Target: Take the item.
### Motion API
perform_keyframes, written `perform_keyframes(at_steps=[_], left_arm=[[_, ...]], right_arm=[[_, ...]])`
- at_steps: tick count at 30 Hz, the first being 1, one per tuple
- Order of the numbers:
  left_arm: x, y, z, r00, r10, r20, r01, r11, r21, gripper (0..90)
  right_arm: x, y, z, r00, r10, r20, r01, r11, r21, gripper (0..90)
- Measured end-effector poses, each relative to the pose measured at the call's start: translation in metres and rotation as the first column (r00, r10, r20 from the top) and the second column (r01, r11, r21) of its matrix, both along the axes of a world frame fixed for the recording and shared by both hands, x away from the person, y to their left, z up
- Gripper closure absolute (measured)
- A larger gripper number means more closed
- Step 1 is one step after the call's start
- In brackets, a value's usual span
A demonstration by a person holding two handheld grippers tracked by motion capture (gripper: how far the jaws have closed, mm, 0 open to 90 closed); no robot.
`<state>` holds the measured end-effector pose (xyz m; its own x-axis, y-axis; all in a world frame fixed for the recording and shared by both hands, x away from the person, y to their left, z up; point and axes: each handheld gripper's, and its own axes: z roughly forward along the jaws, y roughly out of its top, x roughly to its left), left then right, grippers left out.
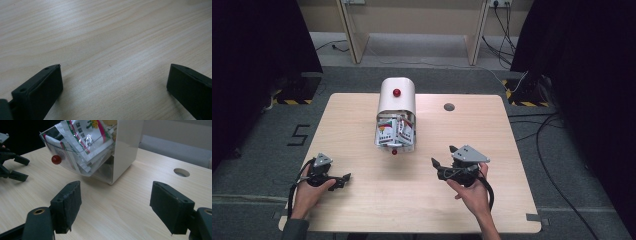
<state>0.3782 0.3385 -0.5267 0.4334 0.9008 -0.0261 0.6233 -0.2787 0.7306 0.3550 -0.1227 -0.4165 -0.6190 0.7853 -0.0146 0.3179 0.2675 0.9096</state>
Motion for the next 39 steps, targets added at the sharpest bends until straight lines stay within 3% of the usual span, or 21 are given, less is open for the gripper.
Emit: perform_keyframes(at_steps=[28, 39], left_arm=[[0.0, 0.0, 0.0, 1.0, -0.001, 0.0, 0.001, 1.0, 0.001, 0.0], [0.0, 0.0, 0.0, 1.0, -0.001, 0.0, 0.001, 1.0, 0.001, 0.0]], right_arm=[[0.018, 0.027, 0.033, 0.9985, 0.049, 0.023, -0.049, 0.9987, 0.01, 29.9], [0.022, 0.035, 0.038, 0.9973, 0.067, 0.032, -0.067, 0.9978, 0.001, 33.1]])
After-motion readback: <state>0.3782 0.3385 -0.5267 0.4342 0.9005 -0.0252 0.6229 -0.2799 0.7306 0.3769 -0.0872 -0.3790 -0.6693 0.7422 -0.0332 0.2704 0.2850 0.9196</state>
